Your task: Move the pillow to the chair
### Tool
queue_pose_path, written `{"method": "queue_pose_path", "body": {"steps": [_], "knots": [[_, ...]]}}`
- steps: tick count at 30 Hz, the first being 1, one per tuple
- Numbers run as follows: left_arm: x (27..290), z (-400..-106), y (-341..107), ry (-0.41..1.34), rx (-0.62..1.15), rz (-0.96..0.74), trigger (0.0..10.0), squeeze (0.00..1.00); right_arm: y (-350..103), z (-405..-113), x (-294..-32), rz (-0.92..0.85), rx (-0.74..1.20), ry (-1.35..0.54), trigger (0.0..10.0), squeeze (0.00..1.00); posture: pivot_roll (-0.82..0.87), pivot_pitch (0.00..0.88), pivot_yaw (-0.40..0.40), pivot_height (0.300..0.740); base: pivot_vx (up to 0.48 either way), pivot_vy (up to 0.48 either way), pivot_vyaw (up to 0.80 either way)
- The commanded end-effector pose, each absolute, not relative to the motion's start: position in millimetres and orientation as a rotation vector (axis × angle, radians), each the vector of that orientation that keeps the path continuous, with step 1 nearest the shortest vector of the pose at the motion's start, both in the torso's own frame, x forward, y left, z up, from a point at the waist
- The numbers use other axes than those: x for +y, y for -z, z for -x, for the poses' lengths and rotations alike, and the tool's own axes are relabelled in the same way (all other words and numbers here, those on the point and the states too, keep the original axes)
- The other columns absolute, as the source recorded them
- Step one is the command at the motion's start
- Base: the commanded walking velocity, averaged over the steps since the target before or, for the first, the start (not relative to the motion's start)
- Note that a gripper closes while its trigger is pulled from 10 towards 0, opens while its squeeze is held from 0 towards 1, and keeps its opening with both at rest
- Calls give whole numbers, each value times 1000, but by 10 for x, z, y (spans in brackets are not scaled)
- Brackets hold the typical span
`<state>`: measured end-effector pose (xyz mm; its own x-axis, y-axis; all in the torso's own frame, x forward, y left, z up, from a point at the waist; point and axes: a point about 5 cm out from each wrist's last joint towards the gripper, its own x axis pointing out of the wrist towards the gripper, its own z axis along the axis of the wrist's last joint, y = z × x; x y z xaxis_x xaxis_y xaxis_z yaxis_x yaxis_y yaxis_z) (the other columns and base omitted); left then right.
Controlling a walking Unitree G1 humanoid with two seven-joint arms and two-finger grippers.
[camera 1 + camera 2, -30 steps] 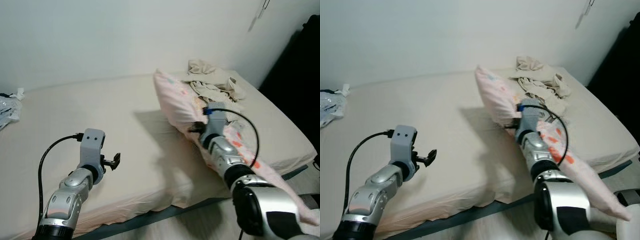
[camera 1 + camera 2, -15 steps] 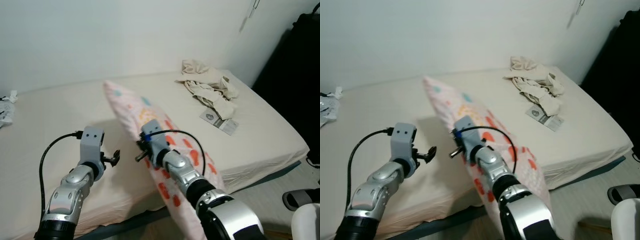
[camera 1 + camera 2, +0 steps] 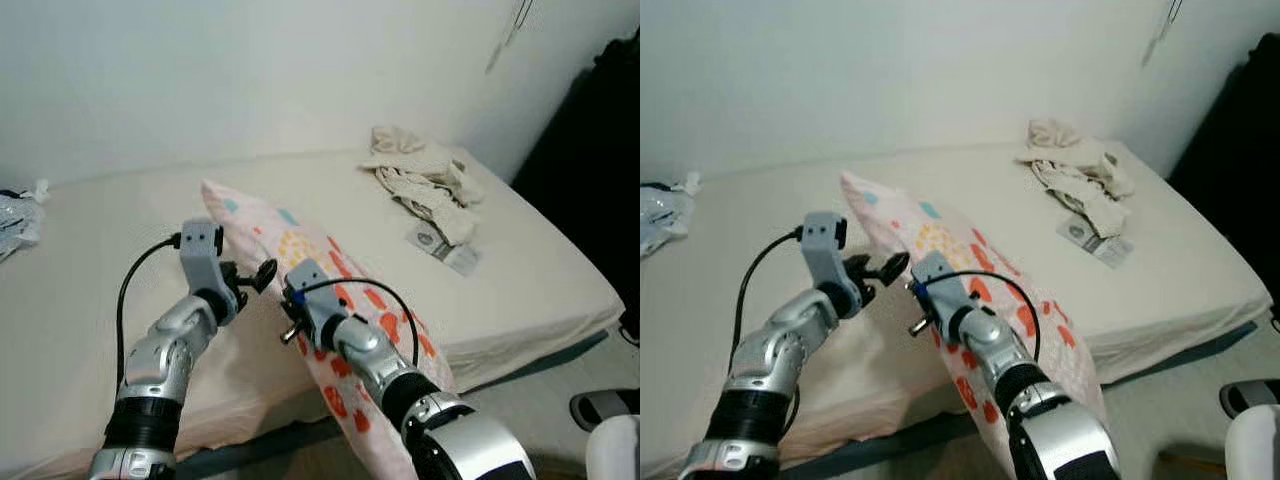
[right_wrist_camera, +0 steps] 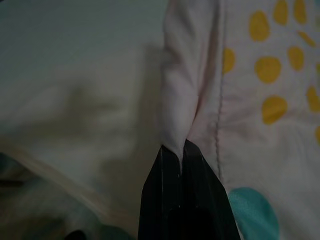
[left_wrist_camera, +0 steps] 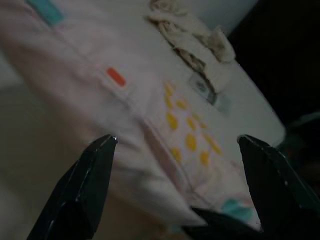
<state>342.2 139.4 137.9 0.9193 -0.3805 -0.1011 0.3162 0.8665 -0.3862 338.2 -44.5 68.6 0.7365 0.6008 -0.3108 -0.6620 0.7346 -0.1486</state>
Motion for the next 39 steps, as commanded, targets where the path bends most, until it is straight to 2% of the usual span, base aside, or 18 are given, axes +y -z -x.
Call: {"method": "queue_pose_path", "body": {"steps": [1, 6, 12, 15, 16, 17, 18, 19, 20, 21, 22, 23, 27, 31, 32, 34, 35, 39], "knots": [[1338, -3439, -1227, 375, 255, 427, 10000, 1000, -684, -3380, -453, 270, 246, -700, 10000, 0, 12, 99, -77, 740, 0, 0, 0], [1302, -3483, -1060, 318, 346, 400, 10000, 1000, -719, -3379, -410, 254, 224, -721, 10000, 0, 7, 107, -75, 740, 0, 0, 0], [1384, -3549, -878, 146, 425, 363, 10000, 1000, -744, -3376, -385, 240, 204, -730, 10000, 0, -1, 114, -69, 740, 0, 0, 0], [1323, -3597, -915, 164, 406, 580, 10000, 1000, -759, -3377, -376, 229, 194, -737, 10000, 0, -4, 115, -68, 740, 0, 0, 0], [1301, -3608, -932, 174, 396, 646, 10000, 890, -764, -3379, -374, 225, 193, -738, 10000, 0, -4, 115, -68, 740, 0, 0, 0], [1284, -3618, -941, 181, 391, 695, 10000, 639, -767, -3379, -372, 222, 192, -739, 10000, 0, -6, 115, -68, 740, 0, 0, 0], [1264, -3626, -955, 194, 384, 742, 10000, 541, -769, -3379, -370, 222, 191, -741, 10000, 0, -6, 115, -68, 740, 0, 0, 0], [1243, -3634, -975, 209, 374, 793, 10000, 243, -770, -3379, -368, 222, 191, -743, 10000, 0, -6, 115, -68, 740, 0, 0, 0], [1226, -3639, -988, 221, 369, 825, 10000, 243, -771, -3379, -367, 222, 191, -744, 10000, 0, -6, 115, -68, 740, 0, 0, 0], [1199, -3642, -1002, 242, 367, 848, 10000, 75, -770, -3378, -366, 222, 192, -745, 10000, 0, -6, 115, -68, 740, 0, 0, 0], [1182, -3645, -1010, 255, 366, 858, 10000, 75, -770, -3378, -365, 223, 192, -746, 10000, 0, -6, 115, -68, 740, 0, 0, 0], [1142, -3641, -1011, 276, 379, 866, 10000, 0, -769, -3377, -363, 224, 193, -749, 10000, 0, -6, 115, -68, 740, 0, 0, 0], [1035, -3630, -1021, 331, 390, 869, 10000, 0, -763, -3370, -354, 228, 196, -754, 10000, 0, -5, 115, -70, 740, 0, 0, 0], [926, -3611, -993, 373, 400, 784, 10000, 0, -760, -3365, -347, 229, 197, -758, 10000, 0, -5, 115, -70, 740, 0, 0, 0], [878, -3602, -970, 380, 411, 762, 8980, 0, -764, -3364, -341, 227, 196, -760, 10000, 0, -9, 117, -67, 740, 0, 0, 0], [869, -3602, -964, 382, 414, 761, 8980, 0, -765, -3364, -340, 226, 195, -761, 10000, 0, -9, 117, -67, 740, 0, 0, 0], [852, -3610, -950, 359, 415, 732, 0, 0, -766, -3366, -343, 226, 195, -759, 10000, 0, -10, 118, -66, 740, 0, 0, 0], [825, -3636, -954, 314, 406, 654, 0, 0, -768, -3374, -363, 227, 194, -750, 10000, 0, -10, 116, -66, 740, 0, 0, 0]]}}
